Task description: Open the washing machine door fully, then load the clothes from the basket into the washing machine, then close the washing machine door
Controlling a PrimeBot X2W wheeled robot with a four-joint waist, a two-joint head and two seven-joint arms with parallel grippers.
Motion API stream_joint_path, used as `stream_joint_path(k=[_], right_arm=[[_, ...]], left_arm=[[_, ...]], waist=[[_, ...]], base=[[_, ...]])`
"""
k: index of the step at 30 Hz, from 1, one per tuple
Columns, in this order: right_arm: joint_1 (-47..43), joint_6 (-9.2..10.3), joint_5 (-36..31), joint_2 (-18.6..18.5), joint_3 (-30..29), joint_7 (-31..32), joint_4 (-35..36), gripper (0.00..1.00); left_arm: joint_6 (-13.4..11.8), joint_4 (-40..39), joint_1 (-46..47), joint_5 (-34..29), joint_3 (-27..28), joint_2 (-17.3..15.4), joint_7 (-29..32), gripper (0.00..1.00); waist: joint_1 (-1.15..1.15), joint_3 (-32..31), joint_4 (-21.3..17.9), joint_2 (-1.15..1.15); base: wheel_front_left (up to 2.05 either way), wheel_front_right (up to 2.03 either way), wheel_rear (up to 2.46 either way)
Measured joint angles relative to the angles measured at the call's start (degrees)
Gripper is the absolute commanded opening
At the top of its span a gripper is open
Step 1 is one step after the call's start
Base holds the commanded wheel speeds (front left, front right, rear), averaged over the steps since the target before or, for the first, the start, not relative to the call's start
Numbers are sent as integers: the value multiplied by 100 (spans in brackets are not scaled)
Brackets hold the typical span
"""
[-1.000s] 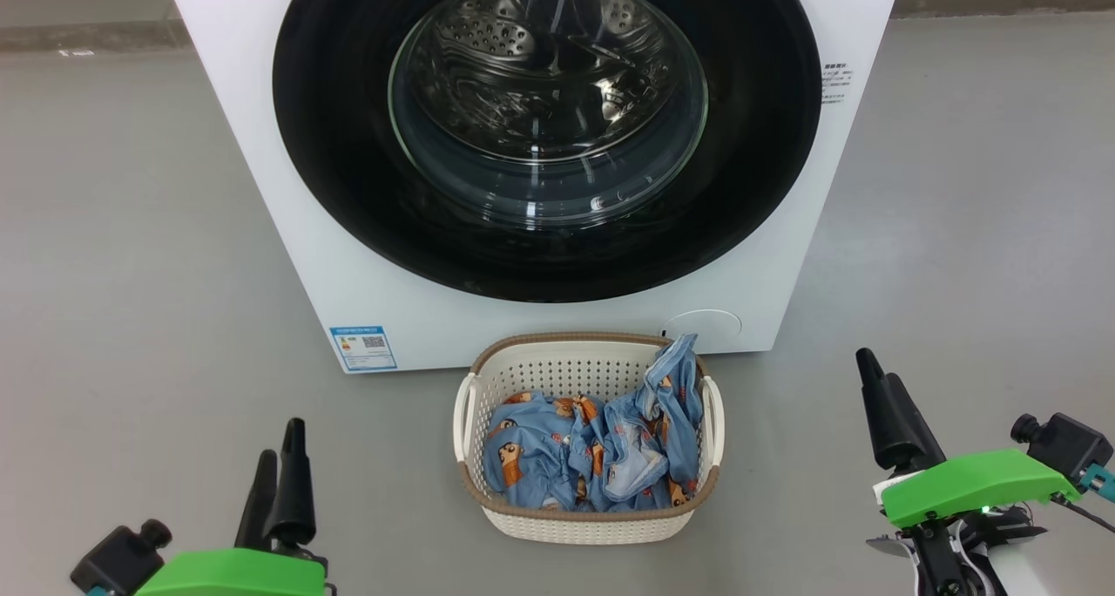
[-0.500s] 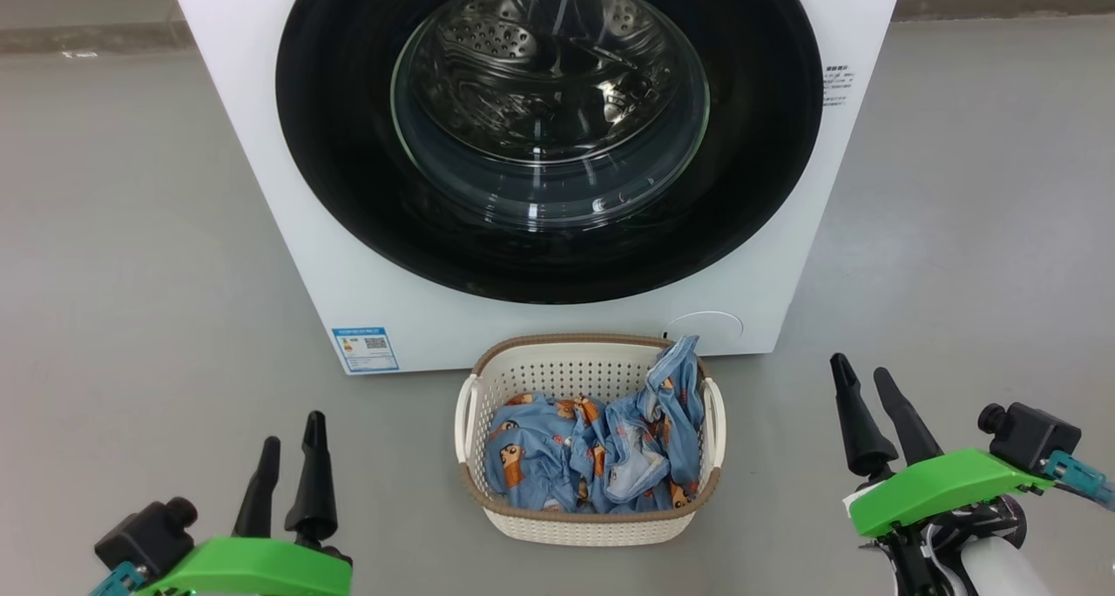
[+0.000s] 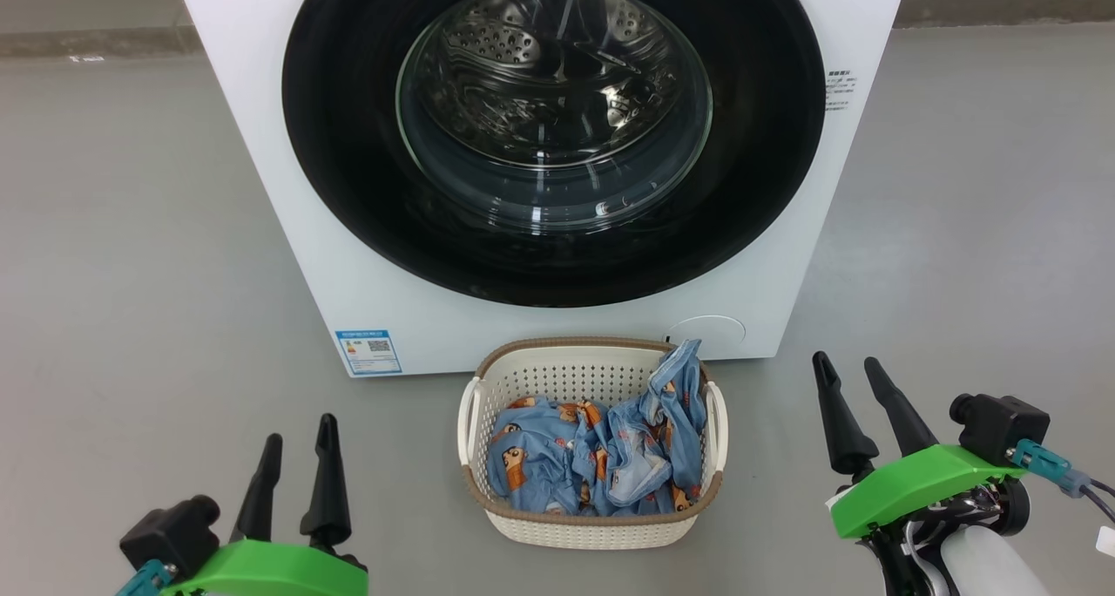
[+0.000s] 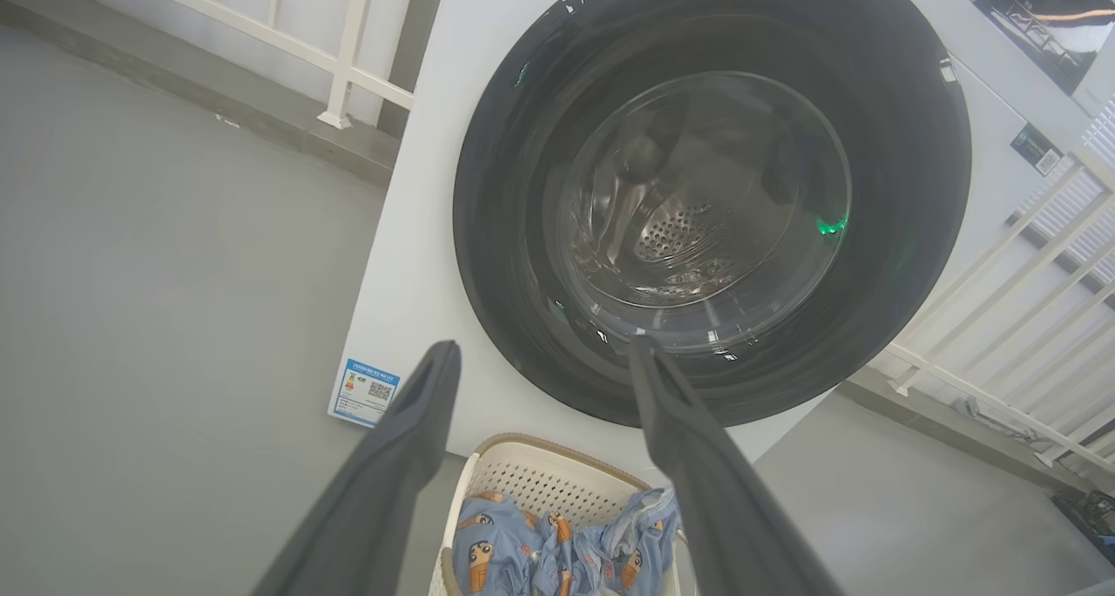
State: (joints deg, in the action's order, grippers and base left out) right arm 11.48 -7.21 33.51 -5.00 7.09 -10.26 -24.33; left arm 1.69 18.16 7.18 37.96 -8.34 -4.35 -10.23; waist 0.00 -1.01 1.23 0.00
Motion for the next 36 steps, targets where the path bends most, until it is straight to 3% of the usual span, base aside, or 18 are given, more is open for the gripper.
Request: stream_joint_path(k=[23,36], right_arm=[[338,-1,-1415,-45,198,-381,-452,100],[338,-1,-1494,-49,214,-403,-499,100]], left_arm=[[-187,-3,125,-1233,-278,-64,-398,100],[-226,-20,141,-1283,-298,-130,-423,100]], waist=[[0,-9,13,0],[0,5,38,0]], base=[[0,0,0],[0,0,0]])
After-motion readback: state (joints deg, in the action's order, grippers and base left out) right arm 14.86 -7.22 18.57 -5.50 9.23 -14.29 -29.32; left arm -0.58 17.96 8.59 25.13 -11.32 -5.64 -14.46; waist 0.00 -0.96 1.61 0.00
